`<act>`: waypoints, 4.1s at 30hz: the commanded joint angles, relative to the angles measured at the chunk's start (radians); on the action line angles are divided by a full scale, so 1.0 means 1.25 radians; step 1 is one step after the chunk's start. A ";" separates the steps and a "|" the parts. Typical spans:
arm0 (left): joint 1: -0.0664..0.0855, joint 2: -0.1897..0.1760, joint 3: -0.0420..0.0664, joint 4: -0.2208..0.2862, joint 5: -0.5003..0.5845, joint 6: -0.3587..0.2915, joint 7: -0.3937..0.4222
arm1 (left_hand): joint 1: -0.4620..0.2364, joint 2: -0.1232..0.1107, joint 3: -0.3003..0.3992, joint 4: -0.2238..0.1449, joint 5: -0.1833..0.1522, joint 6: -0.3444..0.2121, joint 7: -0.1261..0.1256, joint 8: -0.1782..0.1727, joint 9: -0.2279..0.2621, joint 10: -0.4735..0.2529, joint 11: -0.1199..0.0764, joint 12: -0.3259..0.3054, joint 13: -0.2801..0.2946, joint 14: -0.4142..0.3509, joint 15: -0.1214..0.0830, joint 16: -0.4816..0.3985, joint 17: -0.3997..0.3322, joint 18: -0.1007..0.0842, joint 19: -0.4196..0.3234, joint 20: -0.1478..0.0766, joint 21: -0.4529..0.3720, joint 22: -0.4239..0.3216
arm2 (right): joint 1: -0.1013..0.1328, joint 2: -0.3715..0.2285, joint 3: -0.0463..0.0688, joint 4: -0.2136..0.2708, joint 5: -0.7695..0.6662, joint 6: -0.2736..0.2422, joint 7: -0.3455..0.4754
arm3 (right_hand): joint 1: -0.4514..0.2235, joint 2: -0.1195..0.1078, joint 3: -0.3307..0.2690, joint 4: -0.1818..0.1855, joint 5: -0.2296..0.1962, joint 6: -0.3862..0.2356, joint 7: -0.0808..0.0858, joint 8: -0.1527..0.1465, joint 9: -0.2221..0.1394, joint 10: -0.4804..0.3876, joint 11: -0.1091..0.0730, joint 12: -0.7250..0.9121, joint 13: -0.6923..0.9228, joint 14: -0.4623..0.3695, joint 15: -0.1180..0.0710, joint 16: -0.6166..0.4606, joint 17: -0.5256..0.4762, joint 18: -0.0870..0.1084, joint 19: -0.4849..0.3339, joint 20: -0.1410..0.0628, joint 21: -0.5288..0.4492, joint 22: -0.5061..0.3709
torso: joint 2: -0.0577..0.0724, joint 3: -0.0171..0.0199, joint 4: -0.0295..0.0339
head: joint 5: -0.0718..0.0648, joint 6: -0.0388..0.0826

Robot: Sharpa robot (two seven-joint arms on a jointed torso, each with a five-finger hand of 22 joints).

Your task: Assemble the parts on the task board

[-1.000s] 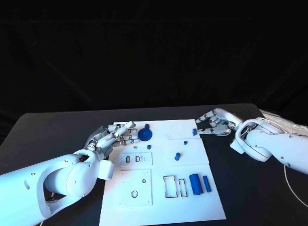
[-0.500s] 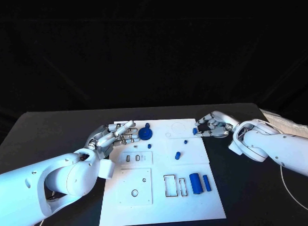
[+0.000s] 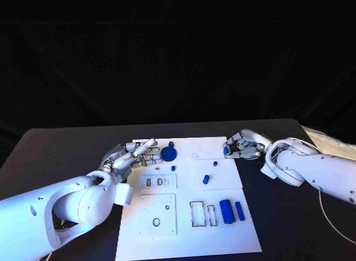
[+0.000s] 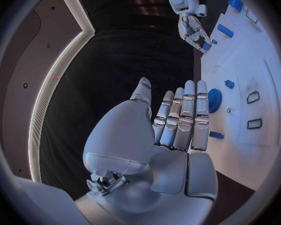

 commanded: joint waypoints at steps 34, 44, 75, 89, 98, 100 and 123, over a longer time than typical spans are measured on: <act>0.000 0.001 0.000 -0.006 0.001 0.015 0.006 | -0.004 0.001 -0.004 -0.001 0.001 -0.001 0.003 -0.005 0.001 -0.002 0.006 -0.004 0.000 0.000 0.004 -0.006 0.002 0.003 0.006 0.002 -0.004 -0.001 | 0.013 -0.015 0.002 0.079 0.141 -0.045 -0.051 | -0.041 0.046 0.073 -0.024 0.013 0.122 -0.047 0.047 0.017 0.018 -0.044 0.011 0.105 0.070 -0.041 0.002 0.147 -0.004 0.049 -0.040 0.002 0.155 | -0.002 -0.0002 0.0005 | -0.003 -0.003; 0.000 -0.007 0.001 -0.032 0.001 0.023 0.015 | -0.004 0.001 -0.004 -0.002 0.001 -0.001 0.003 -0.005 0.001 -0.002 0.006 -0.004 0.000 0.000 0.004 -0.006 0.002 0.003 0.006 0.002 -0.004 -0.001 | 0.037 0.006 0.002 0.208 -0.018 -0.071 -0.211 | -0.050 0.050 0.076 -0.022 0.018 0.121 -0.049 0.047 0.018 0.013 -0.046 0.003 0.099 0.069 -0.043 0.000 0.143 -0.003 0.047 -0.042 0.000 0.152 | -0.011 -0.0053 0.0030 | 0.004 -0.012; 0.001 -0.040 0.001 -0.051 0.006 0.033 0.028 | 0.001 0.002 -0.004 -0.006 0.001 0.000 0.003 -0.005 0.001 -0.002 0.005 -0.004 0.000 0.001 0.004 -0.007 0.003 0.003 0.007 0.001 -0.005 -0.002 | -0.038 0.214 -0.012 0.239 -0.346 -0.003 -0.385 | -0.060 0.043 0.080 -0.024 0.011 0.117 -0.048 0.045 0.017 0.005 -0.045 -0.011 0.088 0.067 -0.044 -0.003 0.137 -0.003 0.045 -0.043 -0.001 0.148 | -0.018 -0.0221 0.0222 | 0.037 -0.053; 0.001 -0.036 0.001 -0.046 0.006 0.034 0.023 | 0.001 0.003 -0.004 -0.006 0.001 0.000 0.003 -0.005 0.001 -0.002 0.005 -0.004 0.000 0.001 0.004 -0.007 0.004 0.003 0.007 0.001 -0.005 -0.002 | -0.043 0.222 -0.015 0.238 -0.340 0.031 -0.385 | -0.070 0.036 0.078 -0.022 0.012 0.118 -0.048 0.046 0.018 0.006 -0.045 -0.010 0.089 0.067 -0.044 -0.004 0.135 -0.003 0.045 -0.043 -0.002 0.148 | -0.019 -0.0207 0.0209 | 0.040 -0.058; 0.001 -0.035 0.001 -0.045 0.006 0.034 0.023 | 0.001 0.003 -0.004 -0.006 0.001 0.000 0.003 -0.005 0.001 -0.002 0.005 -0.004 0.000 0.001 0.004 -0.007 0.004 0.003 0.007 0.001 -0.005 -0.002 | -0.044 0.219 -0.015 0.232 -0.345 0.058 -0.391 | -0.078 0.027 0.076 -0.022 0.010 0.117 -0.048 0.045 0.017 0.004 -0.045 -0.014 0.086 0.067 -0.043 -0.005 0.134 -0.002 0.044 -0.043 -0.003 0.146 | -0.018 -0.0209 0.0225 | 0.039 -0.060; 0.001 -0.035 0.001 -0.045 0.006 0.034 0.023 | 0.001 0.003 -0.004 -0.006 0.001 0.000 0.003 -0.005 0.001 -0.002 0.005 -0.004 0.000 0.001 0.004 -0.007 0.004 0.003 0.007 0.001 -0.005 -0.002 | -0.044 0.220 -0.015 0.231 -0.346 0.064 -0.391 | -0.082 0.023 0.074 -0.021 0.010 0.115 -0.047 0.044 0.017 0.002 -0.045 -0.017 0.084 0.066 -0.043 -0.007 0.131 -0.002 0.042 -0.043 -0.004 0.143 | -0.018 -0.0207 0.0223 | 0.039 -0.061; 0.001 -0.034 0.001 -0.047 0.008 0.031 0.022 | -0.004 0.005 -0.008 -0.005 0.000 0.000 0.004 -0.005 0.001 -0.001 0.006 -0.005 0.000 0.002 0.004 -0.008 0.006 0.003 0.008 0.001 -0.006 -0.002 | -0.049 0.217 -0.017 0.234 -0.362 0.074 -0.407 | -0.127 -0.028 0.039 -0.005 0.030 0.097 -0.037 0.032 0.011 -0.017 -0.036 -0.045 0.062 0.065 -0.037 -0.011 0.124 0.001 0.036 -0.038 -0.009 0.133 | -0.018 -0.0213 0.0224 | 0.038 -0.061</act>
